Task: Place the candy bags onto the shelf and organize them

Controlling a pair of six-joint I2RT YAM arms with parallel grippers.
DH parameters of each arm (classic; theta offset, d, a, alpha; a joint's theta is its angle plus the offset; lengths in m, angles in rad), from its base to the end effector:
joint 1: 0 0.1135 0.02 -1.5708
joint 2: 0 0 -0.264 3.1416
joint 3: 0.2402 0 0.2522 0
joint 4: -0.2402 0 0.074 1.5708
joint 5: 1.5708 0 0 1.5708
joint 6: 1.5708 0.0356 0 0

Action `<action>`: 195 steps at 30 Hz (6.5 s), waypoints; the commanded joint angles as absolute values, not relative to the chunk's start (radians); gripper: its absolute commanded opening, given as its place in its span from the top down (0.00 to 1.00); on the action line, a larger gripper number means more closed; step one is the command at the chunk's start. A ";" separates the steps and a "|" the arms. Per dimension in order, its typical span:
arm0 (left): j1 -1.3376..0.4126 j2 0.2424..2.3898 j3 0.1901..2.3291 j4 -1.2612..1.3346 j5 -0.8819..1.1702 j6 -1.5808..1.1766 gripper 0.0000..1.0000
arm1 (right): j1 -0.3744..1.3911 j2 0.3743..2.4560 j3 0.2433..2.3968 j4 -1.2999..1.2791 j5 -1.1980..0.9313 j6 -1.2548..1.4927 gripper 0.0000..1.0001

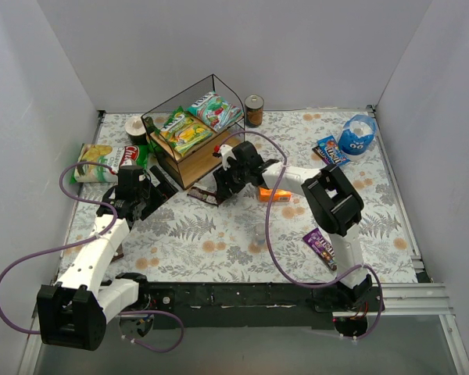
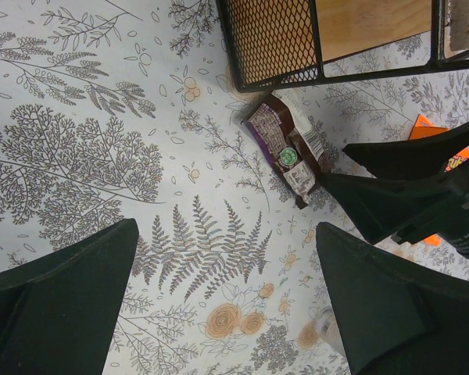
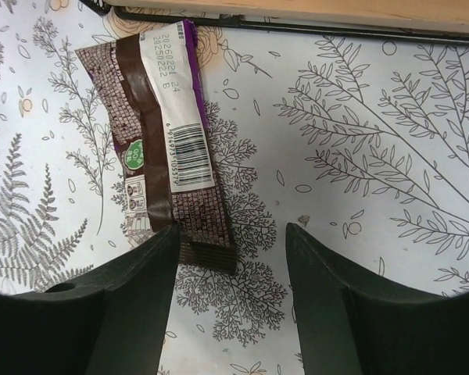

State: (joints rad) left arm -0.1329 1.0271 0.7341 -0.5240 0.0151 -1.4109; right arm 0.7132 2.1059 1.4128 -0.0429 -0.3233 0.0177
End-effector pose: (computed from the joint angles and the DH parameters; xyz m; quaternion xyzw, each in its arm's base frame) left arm 0.2084 -0.0284 0.2462 -0.5523 0.7480 -0.2617 0.2588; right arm 0.3414 0.3103 0.1579 -0.3688 0.8260 0.2804 0.3211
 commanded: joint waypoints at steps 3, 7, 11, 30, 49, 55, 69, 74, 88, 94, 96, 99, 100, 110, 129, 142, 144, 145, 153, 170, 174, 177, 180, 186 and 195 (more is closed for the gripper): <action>-0.133 1.019 0.761 -0.532 0.006 -1.401 0.02 | 0.804 2.158 1.325 -0.166 -0.140 -0.009 0.36; -0.135 1.015 0.756 -0.535 -0.021 -1.401 0.02 | 0.824 2.166 1.295 -0.147 -0.081 0.031 0.39; -0.135 1.015 0.750 -0.534 -0.021 -1.399 0.02 | 0.831 2.169 1.266 -0.143 -0.040 0.055 0.50; -0.135 1.008 0.744 -0.526 -0.015 -1.397 0.02 | 0.836 2.004 1.166 -0.080 -0.043 0.078 0.99; -0.135 0.991 0.859 -0.653 -0.204 -1.440 0.02 | 0.836 1.809 1.169 0.210 0.075 0.084 0.99; -0.135 1.025 0.951 -0.765 -0.307 -1.497 0.02 | 0.836 1.828 1.233 0.270 0.055 0.097 0.99; -0.135 1.043 1.066 -0.864 -0.362 -1.539 0.02 | 0.834 1.913 1.351 0.187 0.015 0.100 0.68; -0.135 1.019 1.048 -0.862 -0.359 -1.539 0.02 | 0.834 1.911 1.289 0.149 0.049 0.115 0.48; -0.135 1.011 1.026 -0.850 -0.344 -1.526 0.02 | 0.815 2.032 1.319 0.092 0.009 0.173 0.47; -0.135 1.005 1.019 -0.848 -0.339 -1.526 0.02 | 0.811 2.068 1.327 0.075 0.008 0.179 0.45; -0.135 1.002 1.017 -0.845 -0.337 -1.525 0.02 | 0.807 2.075 1.327 0.075 0.008 0.182 0.45; -0.135 1.002 1.017 -0.845 -0.337 -1.523 0.02 | 0.799 2.077 1.327 0.081 -0.050 0.193 0.58; -0.135 1.000 1.016 -0.848 -0.337 -1.523 0.02 | 0.796 2.075 1.325 0.086 -0.054 0.196 0.63; -0.135 1.002 1.017 -0.845 -0.333 -1.523 0.02 | 0.790 1.987 1.287 0.113 -0.071 0.161 0.91; -0.135 1.045 1.091 -0.879 -0.298 -1.519 0.02 | 0.805 1.997 1.383 0.291 -0.143 0.057 0.90; -0.135 1.144 1.239 -0.954 -0.239 -1.500 0.02 | 0.822 2.169 1.528 0.423 -0.118 -0.100 0.85; -0.135 1.160 1.258 -0.963 -0.219 -1.502 0.02 | 0.838 2.177 1.525 0.446 -0.091 -0.118 0.84; -0.135 1.164 1.265 -0.968 -0.210 -1.503 0.02 | 0.842 2.184 1.523 0.468 -0.086 -0.124 0.84; -0.135 1.197 1.310 -1.034 -0.130 -1.546 0.02 | 0.893 2.217 1.503 0.572 -0.017 -0.166 0.80; -0.135 1.141 1.269 -1.008 -0.113 -1.559 0.02 | 0.856 2.026 1.286 0.488 0.141 0.201 0.43; -0.135 1.123 1.267 -1.005 -0.123 -1.559 0.02 | 0.801 1.993 1.241 0.471 0.008 0.487 0.37; -0.135 1.111 1.264 -1.002 -0.127 -1.559 0.02 | 0.773 2.000 1.241 0.453 -0.089 0.728 0.34; -0.135 1.100 1.261 -0.999 -0.132 -1.559 0.02 | 0.767 2.043 1.278 0.430 -0.168 0.918 0.34; -0.135 1.083 1.262 -0.996 -0.147 -1.554 0.02 | 0.784 2.117 1.325 0.390 -0.204 1.113 0.34; -0.133 1.072 1.273 -0.996 -0.163 -1.536 0.02 | 0.793 2.172 1.335 0.357 -0.147 1.203 0.47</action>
